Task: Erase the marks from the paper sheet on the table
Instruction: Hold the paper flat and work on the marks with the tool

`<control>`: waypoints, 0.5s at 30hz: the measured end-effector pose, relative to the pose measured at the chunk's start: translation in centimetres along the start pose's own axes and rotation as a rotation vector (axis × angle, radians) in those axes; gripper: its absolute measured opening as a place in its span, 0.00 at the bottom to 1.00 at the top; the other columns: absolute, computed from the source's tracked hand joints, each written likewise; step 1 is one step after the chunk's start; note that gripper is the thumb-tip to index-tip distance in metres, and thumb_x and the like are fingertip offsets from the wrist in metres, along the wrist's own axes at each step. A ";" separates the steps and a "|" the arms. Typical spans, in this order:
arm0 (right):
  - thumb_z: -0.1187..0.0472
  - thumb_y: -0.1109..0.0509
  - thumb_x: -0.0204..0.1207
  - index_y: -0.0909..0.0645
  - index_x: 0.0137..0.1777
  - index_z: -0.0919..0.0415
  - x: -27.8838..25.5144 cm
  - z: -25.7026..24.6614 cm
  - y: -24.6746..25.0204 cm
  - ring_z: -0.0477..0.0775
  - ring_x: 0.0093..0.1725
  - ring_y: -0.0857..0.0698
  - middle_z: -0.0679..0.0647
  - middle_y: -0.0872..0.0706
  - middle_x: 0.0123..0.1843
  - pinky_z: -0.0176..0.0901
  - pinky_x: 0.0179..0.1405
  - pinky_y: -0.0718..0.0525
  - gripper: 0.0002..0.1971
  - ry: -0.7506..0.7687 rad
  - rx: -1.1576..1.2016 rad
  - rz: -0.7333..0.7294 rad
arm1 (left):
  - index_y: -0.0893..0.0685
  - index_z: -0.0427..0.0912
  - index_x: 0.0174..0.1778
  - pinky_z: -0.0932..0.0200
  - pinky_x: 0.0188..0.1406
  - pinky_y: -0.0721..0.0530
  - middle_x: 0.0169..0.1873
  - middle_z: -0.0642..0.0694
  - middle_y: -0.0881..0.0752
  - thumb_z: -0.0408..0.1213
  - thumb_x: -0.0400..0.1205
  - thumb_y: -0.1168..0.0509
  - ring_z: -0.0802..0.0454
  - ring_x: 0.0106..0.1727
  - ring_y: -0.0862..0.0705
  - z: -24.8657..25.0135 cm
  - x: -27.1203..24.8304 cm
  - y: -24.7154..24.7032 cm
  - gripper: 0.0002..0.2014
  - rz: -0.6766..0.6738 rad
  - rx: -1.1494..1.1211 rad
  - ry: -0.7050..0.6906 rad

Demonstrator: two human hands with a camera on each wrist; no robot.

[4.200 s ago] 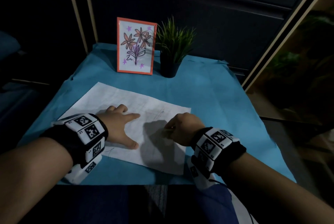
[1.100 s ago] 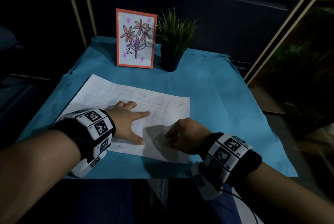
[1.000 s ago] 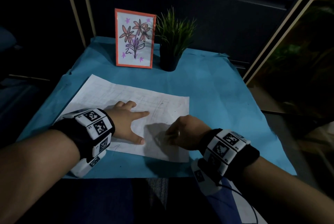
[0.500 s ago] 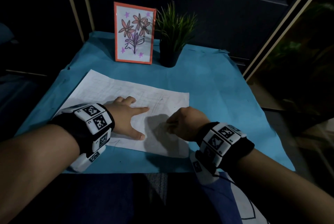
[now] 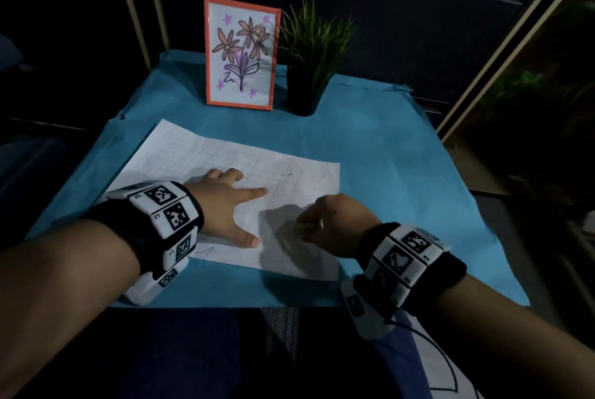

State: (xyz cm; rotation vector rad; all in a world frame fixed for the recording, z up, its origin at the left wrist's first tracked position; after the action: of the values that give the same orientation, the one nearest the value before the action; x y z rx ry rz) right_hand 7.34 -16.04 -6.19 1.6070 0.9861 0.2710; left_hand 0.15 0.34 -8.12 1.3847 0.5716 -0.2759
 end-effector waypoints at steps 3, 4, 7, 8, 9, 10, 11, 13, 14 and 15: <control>0.50 0.29 0.74 0.14 0.58 0.46 -0.5 -0.6 0.2 0.52 0.59 0.16 0.48 0.12 0.58 0.43 0.59 0.18 0.13 0.023 -0.066 -0.056 | 0.55 0.69 0.82 0.39 0.81 0.43 0.84 0.49 0.57 0.72 0.70 0.36 0.43 0.83 0.56 0.0 0.0 0.0 0.48 -0.003 -0.003 -0.001; 0.49 0.29 0.74 0.14 0.59 0.45 -0.3 -0.5 0.7 0.53 0.60 0.17 0.48 0.13 0.60 0.43 0.59 0.19 0.14 0.013 -0.077 -0.025 | 0.55 0.69 0.82 0.40 0.81 0.43 0.84 0.49 0.57 0.72 0.71 0.36 0.43 0.83 0.56 0.0 0.0 0.0 0.48 -0.006 -0.006 0.000; 0.48 0.30 0.75 0.14 0.60 0.46 0.5 -0.2 1.4 0.53 0.61 0.17 0.47 0.13 0.61 0.42 0.58 0.19 0.15 -0.031 -0.066 0.054 | 0.55 0.70 0.82 0.40 0.81 0.43 0.84 0.50 0.57 0.72 0.71 0.36 0.42 0.83 0.56 0.0 0.0 0.1 0.48 -0.005 -0.003 0.005; 0.48 0.31 0.75 0.14 0.59 0.46 0.4 -0.3 1.2 0.53 0.61 0.17 0.47 0.13 0.60 0.41 0.57 0.19 0.14 -0.025 -0.071 0.052 | 0.56 0.70 0.82 0.40 0.81 0.43 0.84 0.50 0.57 0.73 0.70 0.36 0.42 0.83 0.56 0.0 -0.1 0.1 0.48 -0.006 0.002 0.005; 0.49 0.30 0.74 0.14 0.58 0.45 0.2 -0.5 0.8 0.54 0.60 0.16 0.47 0.13 0.59 0.40 0.55 0.19 0.13 -0.012 -0.083 0.032 | 0.56 0.70 0.82 0.39 0.81 0.44 0.84 0.50 0.57 0.74 0.69 0.36 0.42 0.83 0.56 0.1 -0.1 0.0 0.49 -0.010 0.006 0.006; 0.50 0.30 0.74 0.13 0.57 0.45 -0.1 -0.7 0.3 0.54 0.59 0.16 0.47 0.13 0.58 0.40 0.54 0.19 0.12 0.009 -0.096 0.002 | 0.57 0.70 0.82 0.39 0.81 0.44 0.84 0.50 0.58 0.75 0.68 0.36 0.42 0.83 0.57 0.1 -0.1 -0.1 0.50 -0.017 0.010 0.009; 0.50 0.30 0.74 0.13 0.56 0.44 -0.6 -0.9 -0.2 0.54 0.58 0.16 0.47 0.13 0.57 0.40 0.53 0.19 0.12 0.026 -0.104 -0.027 | 0.58 0.70 0.81 0.38 0.81 0.45 0.84 0.50 0.59 0.76 0.67 0.36 0.42 0.83 0.58 0.1 -0.1 -0.2 0.52 -0.024 0.016 0.012; 0.51 0.30 0.74 0.14 0.57 0.43 -1.0 -1.2 -0.5 0.53 0.58 0.17 0.46 0.13 0.58 0.41 0.55 0.19 0.13 0.040 -0.101 -0.045 | 0.59 0.70 0.81 0.37 0.81 0.45 0.84 0.49 0.60 0.77 0.65 0.36 0.42 0.83 0.58 0.1 -0.1 -0.2 0.54 -0.025 0.023 0.015; 0.50 0.30 0.74 0.14 0.58 0.43 -0.9 -1.1 -0.3 0.53 0.59 0.17 0.46 0.13 0.58 0.41 0.56 0.19 0.13 0.031 -0.091 -0.031 | 0.59 0.70 0.81 0.37 0.81 0.45 0.84 0.49 0.60 0.77 0.64 0.35 0.41 0.83 0.58 0.1 -0.1 -0.3 0.54 -0.026 0.020 0.015; 0.50 0.31 0.74 0.14 0.59 0.44 -0.7 -0.9 -0.1 0.54 0.60 0.17 0.47 0.13 0.59 0.41 0.56 0.19 0.14 0.020 -0.080 -0.005 | 0.59 0.70 0.81 0.37 0.81 0.45 0.84 0.49 0.60 0.77 0.64 0.35 0.41 0.83 0.58 0.1 0.0 -0.3 0.54 -0.026 0.016 0.014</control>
State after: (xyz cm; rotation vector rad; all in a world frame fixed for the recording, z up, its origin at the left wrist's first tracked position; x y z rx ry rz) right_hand 6.30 -15.85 -5.76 1.5316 0.9823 0.3194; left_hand -0.01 0.17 -8.36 1.3964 0.6004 -0.2925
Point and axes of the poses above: each hand's wrist, its own x-axis towards the middle knuckle, its own y-axis out of the back of the hand, z = x × y, the point moved 6 cm from there along x, towards the middle knuckle
